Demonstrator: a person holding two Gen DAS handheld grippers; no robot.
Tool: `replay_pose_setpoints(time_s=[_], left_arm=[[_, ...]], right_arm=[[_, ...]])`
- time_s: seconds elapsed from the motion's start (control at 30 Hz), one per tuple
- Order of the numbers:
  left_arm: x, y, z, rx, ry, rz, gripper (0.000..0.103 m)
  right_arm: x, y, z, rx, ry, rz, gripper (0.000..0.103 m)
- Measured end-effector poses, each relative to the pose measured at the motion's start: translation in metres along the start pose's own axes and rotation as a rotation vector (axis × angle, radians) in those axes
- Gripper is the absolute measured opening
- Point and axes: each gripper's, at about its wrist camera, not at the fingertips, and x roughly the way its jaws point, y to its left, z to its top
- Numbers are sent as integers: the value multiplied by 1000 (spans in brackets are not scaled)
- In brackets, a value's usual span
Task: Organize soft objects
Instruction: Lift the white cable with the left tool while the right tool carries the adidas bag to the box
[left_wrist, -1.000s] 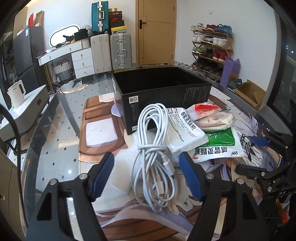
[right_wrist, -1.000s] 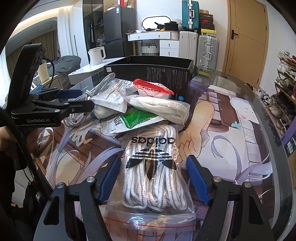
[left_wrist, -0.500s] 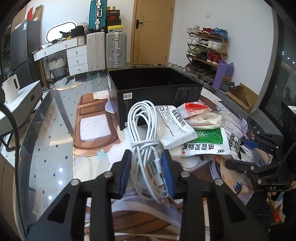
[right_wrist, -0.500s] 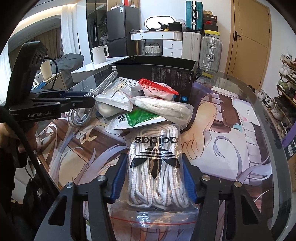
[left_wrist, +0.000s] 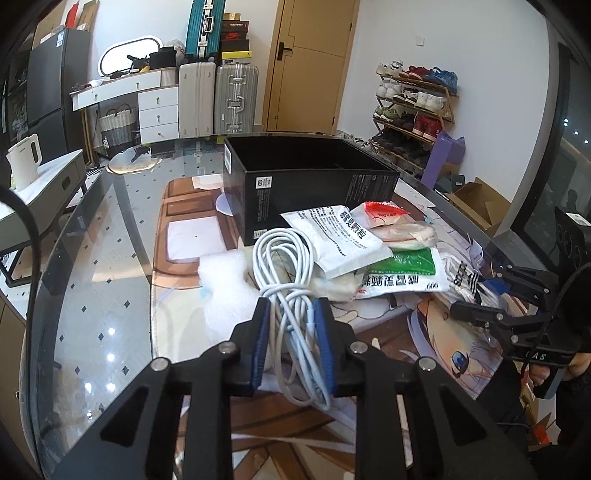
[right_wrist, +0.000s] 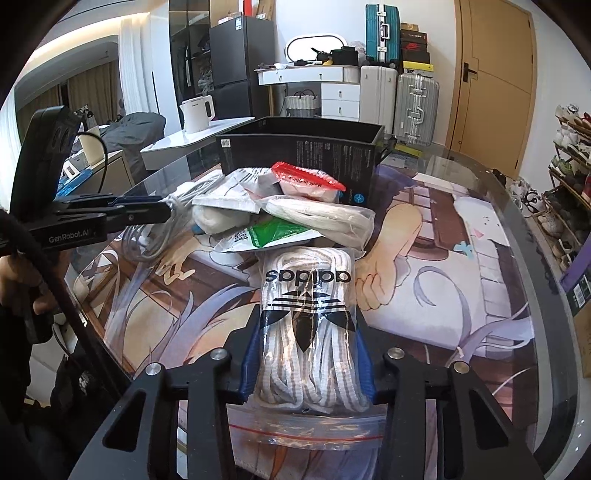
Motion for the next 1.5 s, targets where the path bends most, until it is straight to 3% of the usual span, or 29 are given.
replay_pose_setpoints(time_s=[0.43, 0.73, 1.5], left_arm=[[19, -6, 2, 11, 64, 42, 32], [8, -6, 0, -2, 17, 14, 22], [-39, -10, 5, -23, -120, 5, 21]], right_arm=[[-8, -2, -1, 6, -10, -6, 43], [-19, -6, 1, 23, -45, -20, 43], [-57, -9, 36, 15, -167, -26, 43]])
